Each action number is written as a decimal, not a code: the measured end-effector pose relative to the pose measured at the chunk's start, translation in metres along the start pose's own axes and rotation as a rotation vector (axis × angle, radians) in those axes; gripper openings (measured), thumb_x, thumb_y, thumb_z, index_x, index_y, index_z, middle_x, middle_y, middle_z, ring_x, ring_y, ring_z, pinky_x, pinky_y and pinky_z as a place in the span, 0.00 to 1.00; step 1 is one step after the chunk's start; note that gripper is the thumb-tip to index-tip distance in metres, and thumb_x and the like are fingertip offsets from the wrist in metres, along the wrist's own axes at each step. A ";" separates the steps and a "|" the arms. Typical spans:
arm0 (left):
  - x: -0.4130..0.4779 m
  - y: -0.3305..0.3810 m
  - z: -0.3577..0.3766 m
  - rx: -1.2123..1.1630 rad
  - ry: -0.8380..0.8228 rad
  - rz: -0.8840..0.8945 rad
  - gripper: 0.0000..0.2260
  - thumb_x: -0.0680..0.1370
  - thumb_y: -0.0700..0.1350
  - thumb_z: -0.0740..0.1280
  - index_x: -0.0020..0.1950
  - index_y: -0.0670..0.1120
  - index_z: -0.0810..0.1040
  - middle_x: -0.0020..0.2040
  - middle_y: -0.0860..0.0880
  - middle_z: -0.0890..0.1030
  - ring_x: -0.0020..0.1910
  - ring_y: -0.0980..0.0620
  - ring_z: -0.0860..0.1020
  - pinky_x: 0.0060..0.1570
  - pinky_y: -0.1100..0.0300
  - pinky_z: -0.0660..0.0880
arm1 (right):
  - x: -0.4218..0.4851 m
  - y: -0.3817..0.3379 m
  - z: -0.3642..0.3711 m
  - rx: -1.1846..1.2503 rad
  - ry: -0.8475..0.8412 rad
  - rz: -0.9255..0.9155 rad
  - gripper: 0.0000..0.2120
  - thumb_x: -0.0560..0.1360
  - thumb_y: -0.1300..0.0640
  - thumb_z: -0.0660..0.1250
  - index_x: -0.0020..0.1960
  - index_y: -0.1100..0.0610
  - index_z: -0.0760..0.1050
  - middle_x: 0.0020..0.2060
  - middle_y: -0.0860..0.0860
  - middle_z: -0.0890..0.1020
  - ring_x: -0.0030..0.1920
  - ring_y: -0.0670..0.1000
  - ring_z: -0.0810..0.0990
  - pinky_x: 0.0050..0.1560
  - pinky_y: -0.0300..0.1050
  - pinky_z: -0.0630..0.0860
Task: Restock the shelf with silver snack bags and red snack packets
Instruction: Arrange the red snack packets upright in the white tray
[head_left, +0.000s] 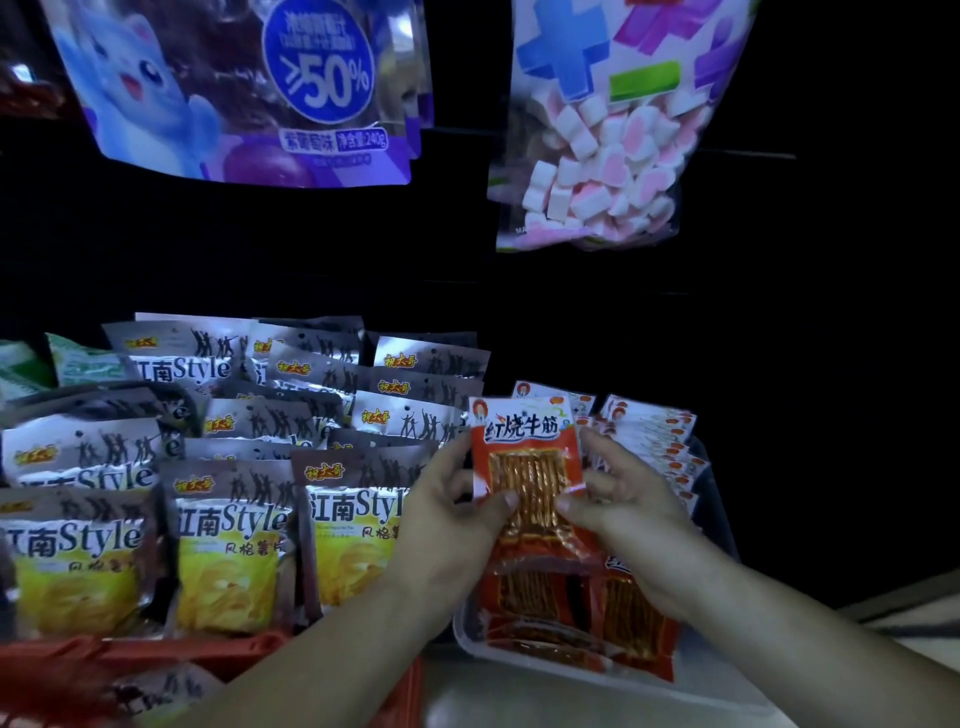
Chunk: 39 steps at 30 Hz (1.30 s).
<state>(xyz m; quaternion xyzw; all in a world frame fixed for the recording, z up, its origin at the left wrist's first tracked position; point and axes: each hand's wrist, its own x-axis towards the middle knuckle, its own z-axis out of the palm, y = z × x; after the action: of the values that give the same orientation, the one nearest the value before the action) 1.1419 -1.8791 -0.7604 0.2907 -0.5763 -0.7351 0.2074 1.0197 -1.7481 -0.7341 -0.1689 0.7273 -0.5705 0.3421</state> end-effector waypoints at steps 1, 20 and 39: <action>0.001 0.001 -0.002 0.005 0.011 0.016 0.31 0.78 0.34 0.72 0.76 0.55 0.69 0.52 0.45 0.86 0.52 0.46 0.86 0.52 0.40 0.83 | -0.002 0.000 0.001 -0.010 -0.045 0.011 0.40 0.77 0.71 0.70 0.78 0.41 0.62 0.51 0.45 0.88 0.49 0.49 0.87 0.42 0.46 0.84; -0.004 0.009 0.007 0.099 -0.077 0.075 0.20 0.79 0.44 0.73 0.69 0.56 0.76 0.60 0.51 0.83 0.53 0.52 0.85 0.44 0.54 0.84 | -0.013 -0.015 0.013 0.036 -0.132 -0.035 0.18 0.80 0.69 0.63 0.56 0.51 0.86 0.49 0.54 0.88 0.51 0.54 0.87 0.54 0.53 0.84; -0.001 -0.006 -0.002 0.122 0.050 0.148 0.22 0.79 0.35 0.71 0.67 0.56 0.76 0.46 0.50 0.84 0.44 0.53 0.83 0.42 0.61 0.79 | 0.000 0.005 0.001 -0.357 0.252 -0.313 0.09 0.79 0.54 0.73 0.51 0.39 0.78 0.52 0.40 0.78 0.50 0.37 0.78 0.50 0.31 0.74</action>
<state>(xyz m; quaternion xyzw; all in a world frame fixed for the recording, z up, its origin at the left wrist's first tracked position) 1.1442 -1.8787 -0.7664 0.2776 -0.6346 -0.6738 0.2573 1.0206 -1.7475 -0.7392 -0.2644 0.8183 -0.4958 0.1213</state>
